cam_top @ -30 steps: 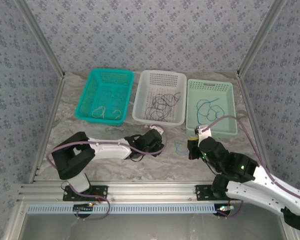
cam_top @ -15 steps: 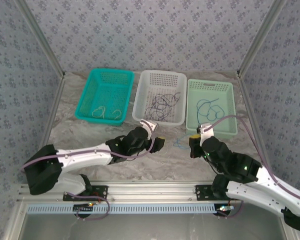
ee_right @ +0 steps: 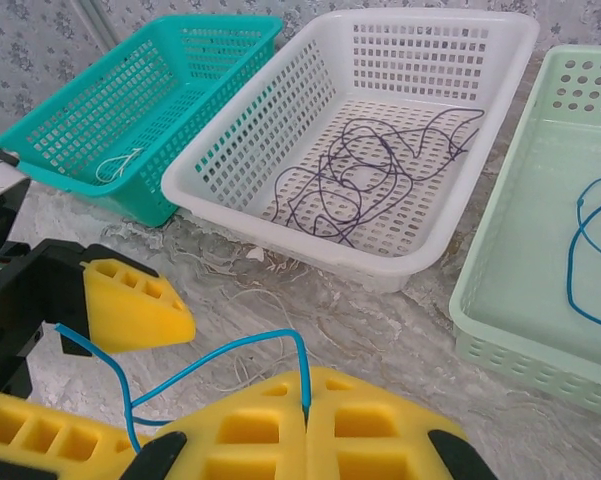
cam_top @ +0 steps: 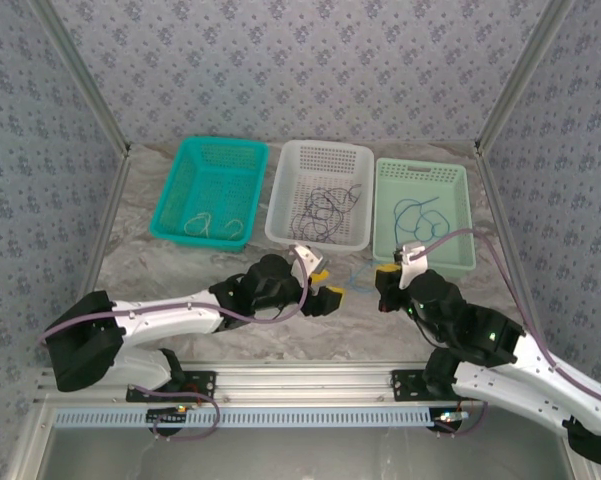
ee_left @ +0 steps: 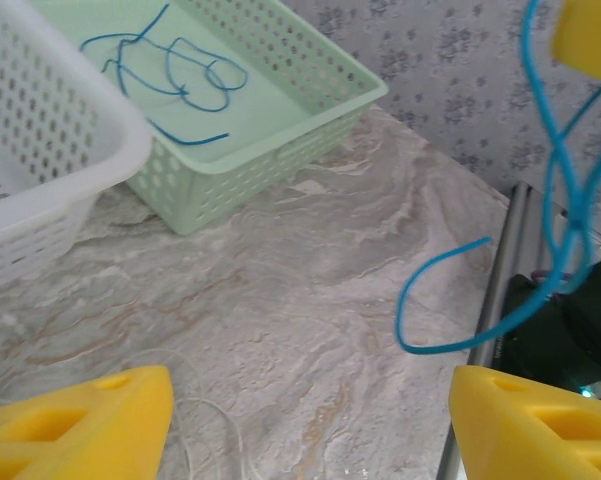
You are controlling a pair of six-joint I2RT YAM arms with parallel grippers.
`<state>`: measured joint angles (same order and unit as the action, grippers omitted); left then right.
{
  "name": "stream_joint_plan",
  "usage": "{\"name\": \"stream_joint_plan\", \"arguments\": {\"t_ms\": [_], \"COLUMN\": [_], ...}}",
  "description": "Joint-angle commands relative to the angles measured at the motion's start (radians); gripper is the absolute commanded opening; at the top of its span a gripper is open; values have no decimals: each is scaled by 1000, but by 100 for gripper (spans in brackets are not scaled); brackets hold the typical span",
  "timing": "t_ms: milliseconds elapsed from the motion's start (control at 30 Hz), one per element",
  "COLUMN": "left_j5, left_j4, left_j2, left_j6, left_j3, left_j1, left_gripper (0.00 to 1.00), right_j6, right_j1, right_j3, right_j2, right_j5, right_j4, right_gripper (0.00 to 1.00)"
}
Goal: Untangle the cables
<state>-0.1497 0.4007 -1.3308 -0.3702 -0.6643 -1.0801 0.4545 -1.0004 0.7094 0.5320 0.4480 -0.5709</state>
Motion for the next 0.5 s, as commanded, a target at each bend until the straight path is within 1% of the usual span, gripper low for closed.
{"name": "stream_joint_plan", "arguments": {"t_ms": [0, 167, 367, 467], "left_j5": [-66, -94, -94, -91], "left_j4": [74, 109, 140, 181], "left_j2": [19, 27, 2, -12], "left_j6": [22, 16, 11, 13], "left_j3": [13, 28, 16, 7], "left_j1": [0, -1, -1, -1], "left_gripper": [74, 74, 74, 74], "right_j6": [-11, -4, 7, 14], "right_j1": [11, 32, 39, 38], "right_j3": [-3, -4, -20, -40], "right_j2": [-10, -11, -11, -10], "right_j5": [-9, -14, -78, -109], "right_j4": [14, 11, 74, 112], "right_gripper": [0, 0, 0, 0]}}
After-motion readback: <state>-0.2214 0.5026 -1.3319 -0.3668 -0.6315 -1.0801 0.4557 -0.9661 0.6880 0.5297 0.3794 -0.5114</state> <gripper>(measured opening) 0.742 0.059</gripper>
